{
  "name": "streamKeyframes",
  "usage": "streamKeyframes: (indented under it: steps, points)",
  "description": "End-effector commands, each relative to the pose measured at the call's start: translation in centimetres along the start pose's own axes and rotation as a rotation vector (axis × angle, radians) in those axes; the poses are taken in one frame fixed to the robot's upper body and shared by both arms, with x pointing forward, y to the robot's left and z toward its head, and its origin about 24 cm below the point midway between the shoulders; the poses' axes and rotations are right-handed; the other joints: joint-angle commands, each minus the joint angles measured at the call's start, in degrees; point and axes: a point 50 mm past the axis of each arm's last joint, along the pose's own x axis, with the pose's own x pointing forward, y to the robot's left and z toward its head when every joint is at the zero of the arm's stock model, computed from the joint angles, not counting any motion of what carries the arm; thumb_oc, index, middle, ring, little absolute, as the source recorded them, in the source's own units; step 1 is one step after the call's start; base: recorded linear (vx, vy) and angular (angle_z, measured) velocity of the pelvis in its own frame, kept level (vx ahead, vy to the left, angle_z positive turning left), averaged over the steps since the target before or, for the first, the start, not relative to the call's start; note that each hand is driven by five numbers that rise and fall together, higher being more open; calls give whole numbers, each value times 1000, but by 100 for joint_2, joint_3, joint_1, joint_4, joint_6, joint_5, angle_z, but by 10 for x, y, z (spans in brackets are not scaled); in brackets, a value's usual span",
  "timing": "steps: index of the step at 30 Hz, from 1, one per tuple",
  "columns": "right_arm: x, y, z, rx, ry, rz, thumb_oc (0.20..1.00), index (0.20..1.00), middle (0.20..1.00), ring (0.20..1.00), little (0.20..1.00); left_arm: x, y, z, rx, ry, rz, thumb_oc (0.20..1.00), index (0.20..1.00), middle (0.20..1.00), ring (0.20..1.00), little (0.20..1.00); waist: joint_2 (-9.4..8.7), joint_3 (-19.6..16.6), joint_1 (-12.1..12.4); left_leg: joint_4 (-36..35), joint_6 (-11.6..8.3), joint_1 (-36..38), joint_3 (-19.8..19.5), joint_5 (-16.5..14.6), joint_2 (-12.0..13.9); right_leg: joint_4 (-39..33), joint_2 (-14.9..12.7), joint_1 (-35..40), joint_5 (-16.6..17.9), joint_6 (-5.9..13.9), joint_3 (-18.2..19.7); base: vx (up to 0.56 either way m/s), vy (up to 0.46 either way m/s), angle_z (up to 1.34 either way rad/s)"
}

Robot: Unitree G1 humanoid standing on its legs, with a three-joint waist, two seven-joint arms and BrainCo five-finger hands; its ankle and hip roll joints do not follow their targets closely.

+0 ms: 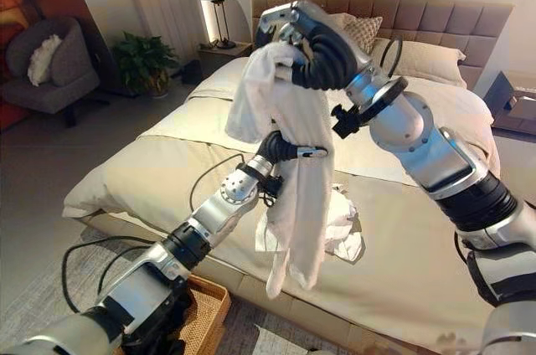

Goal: Pick up clothes into the bucket

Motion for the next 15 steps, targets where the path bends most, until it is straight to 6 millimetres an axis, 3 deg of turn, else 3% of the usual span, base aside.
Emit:
streamKeyframes:
  steps: [1, 7, 10, 11, 12, 13, 15]
  points:
    - [11, -11, 22, 86, -148, -77, 200, 200, 200, 200, 200, 16, -19, 10, -8, -14, -66, 1000, 1000, 1000, 1000, 1000, -296, -339, 190, 751, 129, -280, 33, -689, -200, 716, -259, -330, -204, 178, -150, 0, 0, 0]
    - [13, 1, 32, 193, -201, -61, 200, 200, 200, 200, 200, 16, -39, 11, -112, 7, -136, 1000, 1000, 1000, 1000, 1000, -317, -251, 234, 795, 148, -307, -14, -727, -221, 753, -249, -328, -242, 186, -185, 0, 0, 0]
    - [12, 2, 32, 193, -199, -61, 200, 200, 200, 200, 200, 14, -40, 12, -178, 7, -142, 200, 200, 200, 200, 200, -330, -241, 242, 805, 149, -303, -23, -735, -221, 758, -252, -318, -245, 191, -191, 20, -1, 2]
    - [11, 2, 31, 197, -196, -62, 200, 200, 200, 200, 200, 13, -40, 12, -219, 5, -141, 200, 200, 200, 200, 200, -333, -233, 247, 809, 149, -308, -29, -737, -222, 762, -254, -322, -245, 191, -189, 2, -4, 4]
    - [10, 2, 31, 195, -194, -67, 404, 404, 404, 404, 404, 12, -38, 14, -251, -1, -140, 200, 200, 200, 200, 200, -340, -235, 251, 820, 149, -318, -29, -741, -222, 764, -260, -322, -246, 193, -191, 0, 0, 0]
    - [8, 1, 29, 186, -185, -75, 677, 677, 677, 677, 677, 10, -35, 15, -279, -8, -137, 200, 200, 200, 200, 200, -344, -238, 258, 825, 149, -318, -28, -745, -222, 767, -264, -325, -246, 194, -188, 0, 0, 0]
    - [4, 1, 24, 181, -161, -93, 1000, 1000, 1000, 1000, 1000, 5, -29, 13, -312, -9, -128, 200, 200, 200, 200, 200, -348, -239, 272, 855, 151, -324, -27, -761, -228, 785, -268, -331, -254, 191, -190, 0, 0, 0]
